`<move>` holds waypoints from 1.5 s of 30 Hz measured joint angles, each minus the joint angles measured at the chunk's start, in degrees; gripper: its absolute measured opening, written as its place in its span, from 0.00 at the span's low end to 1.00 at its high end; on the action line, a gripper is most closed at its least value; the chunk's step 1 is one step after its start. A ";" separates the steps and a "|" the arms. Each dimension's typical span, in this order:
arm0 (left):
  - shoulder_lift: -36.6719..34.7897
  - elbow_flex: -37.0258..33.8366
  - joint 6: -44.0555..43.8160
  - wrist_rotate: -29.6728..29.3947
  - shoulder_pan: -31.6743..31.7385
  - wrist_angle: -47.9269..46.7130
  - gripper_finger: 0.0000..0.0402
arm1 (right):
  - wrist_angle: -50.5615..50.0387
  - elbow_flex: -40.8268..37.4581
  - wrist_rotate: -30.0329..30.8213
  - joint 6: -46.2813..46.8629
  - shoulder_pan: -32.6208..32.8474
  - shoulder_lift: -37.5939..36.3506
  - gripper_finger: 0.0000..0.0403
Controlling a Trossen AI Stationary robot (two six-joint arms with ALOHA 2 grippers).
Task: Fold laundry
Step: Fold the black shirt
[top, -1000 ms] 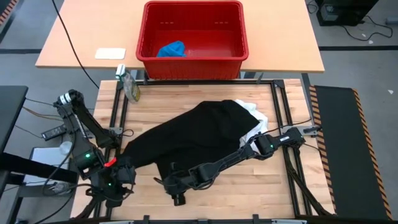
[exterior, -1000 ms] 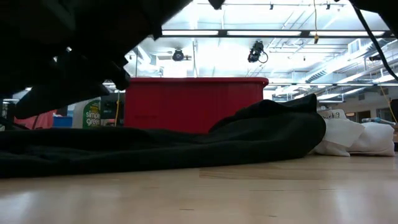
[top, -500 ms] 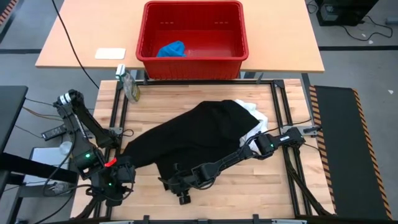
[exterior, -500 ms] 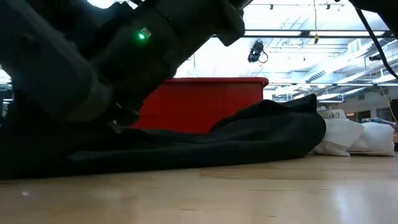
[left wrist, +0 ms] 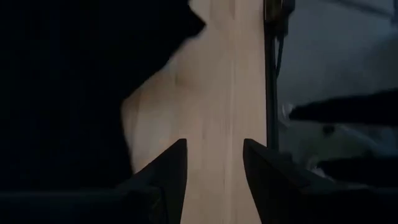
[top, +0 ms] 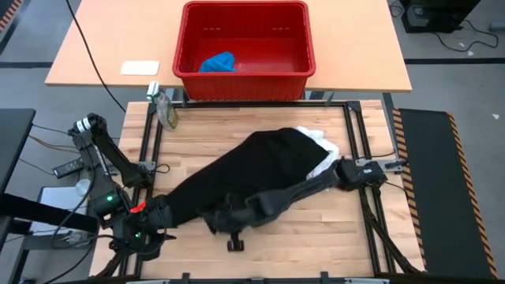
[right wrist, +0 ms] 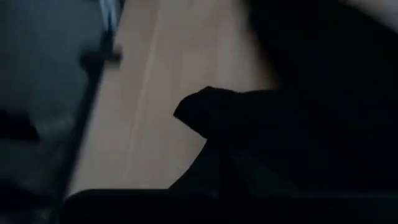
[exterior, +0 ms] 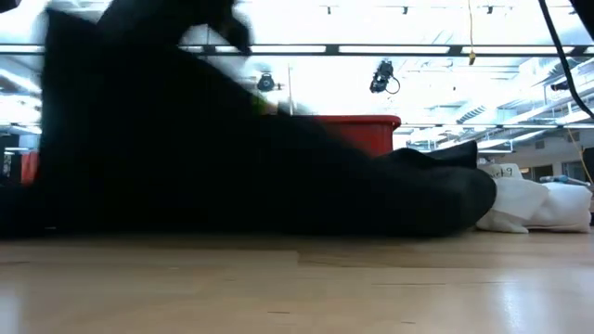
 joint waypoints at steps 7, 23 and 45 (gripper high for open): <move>1.15 0.00 -5.33 -10.14 2.82 3.83 0.41 | -7.46 1.12 6.19 9.82 -2.21 -9.80 0.02; 16.28 -0.02 -18.58 -10.74 14.39 8.53 0.70 | -11.20 1.10 7.84 20.98 -5.18 -10.62 0.02; 31.92 -0.02 -10.85 -16.64 24.65 -0.49 0.44 | -10.57 1.10 -2.40 19.28 -4.90 -12.02 0.01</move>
